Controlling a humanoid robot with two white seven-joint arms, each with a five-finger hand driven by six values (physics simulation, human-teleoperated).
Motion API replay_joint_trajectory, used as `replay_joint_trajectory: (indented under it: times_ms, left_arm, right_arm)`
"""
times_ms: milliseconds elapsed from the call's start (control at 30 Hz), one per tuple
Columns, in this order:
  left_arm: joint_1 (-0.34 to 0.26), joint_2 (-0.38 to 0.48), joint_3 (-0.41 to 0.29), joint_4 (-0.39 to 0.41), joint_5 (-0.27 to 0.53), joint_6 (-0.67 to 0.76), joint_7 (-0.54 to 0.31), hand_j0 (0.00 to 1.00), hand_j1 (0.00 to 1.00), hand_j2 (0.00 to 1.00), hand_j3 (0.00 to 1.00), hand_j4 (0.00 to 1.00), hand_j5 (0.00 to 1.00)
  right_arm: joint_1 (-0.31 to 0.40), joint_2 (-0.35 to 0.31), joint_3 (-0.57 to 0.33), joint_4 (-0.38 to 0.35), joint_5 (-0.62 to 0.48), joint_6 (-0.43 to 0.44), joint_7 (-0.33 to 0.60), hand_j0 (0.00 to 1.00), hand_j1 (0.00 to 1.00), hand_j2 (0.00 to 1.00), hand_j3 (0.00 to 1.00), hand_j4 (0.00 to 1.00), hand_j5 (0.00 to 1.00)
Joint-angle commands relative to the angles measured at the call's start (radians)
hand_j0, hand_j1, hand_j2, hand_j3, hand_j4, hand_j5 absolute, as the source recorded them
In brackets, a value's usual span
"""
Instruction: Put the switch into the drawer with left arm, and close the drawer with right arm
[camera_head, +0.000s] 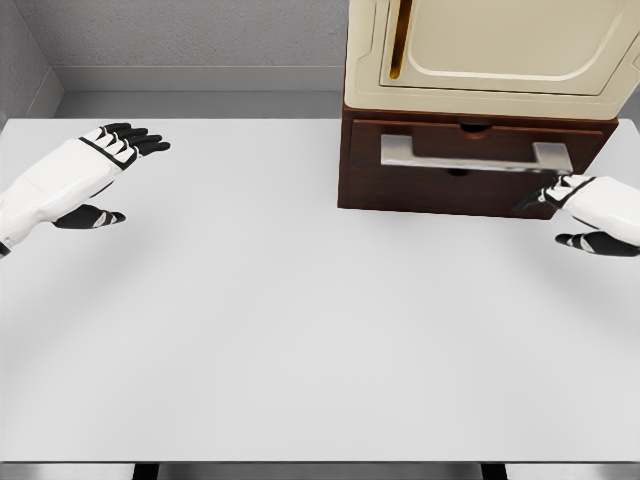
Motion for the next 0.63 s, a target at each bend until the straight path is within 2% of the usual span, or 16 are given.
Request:
replay_joint_trajectory:
  times_ms: [0,167,267,367,500,600]
  left_arm:
    - [0.000,0.001,0.000,0.001,0.007,0.002,0.001,1.00,1.00,1.00,1.00,1.00,1.00]
    - [0.000,0.001,0.000,0.001,0.007,0.002,0.001,1.00,1.00,1.00,1.00,1.00,1.00]
    - [0.000,0.001,0.000,0.001,0.007,0.002,0.001,1.00,1.00,1.00,1.00,1.00,1.00]
    - [0.000,0.001,0.000,0.001,0.007,0.002,0.001,1.00,1.00,1.00,1.00,1.00,1.00]
    - [0.000,0.001,0.000,0.001,0.007,0.002,0.001,1.00,1.00,1.00,1.00,1.00,1.00]
    - [0.023,0.001,0.020,-0.007,0.007,0.002,0.001,1.00,1.00,1.00,1.00,1.00,1.00]
  right_arm:
    - [0.000,-0.001,0.024,0.014,-0.030,0.007,-0.013,0.74,0.74,0.74,0.74,0.74,0.74]
    - [0.002,-0.004,0.022,0.009,-0.032,0.007,-0.013,0.74,0.74,0.74,0.74,0.74,0.74]
    - [0.018,-0.018,0.022,-0.029,-0.036,0.007,-0.013,0.74,0.74,0.74,0.74,0.74,0.74]
    - [0.104,-0.076,0.010,-0.095,-0.044,0.007,-0.019,0.73,0.73,0.73,0.73,0.73,0.73]
    - [0.144,-0.131,0.008,-0.120,-0.069,0.007,-0.023,0.73,0.73,0.73,0.73,0.73,0.73]
    - [0.163,-0.139,-0.016,-0.123,-0.070,0.007,-0.023,0.74,0.74,0.74,0.74,0.74,0.74]
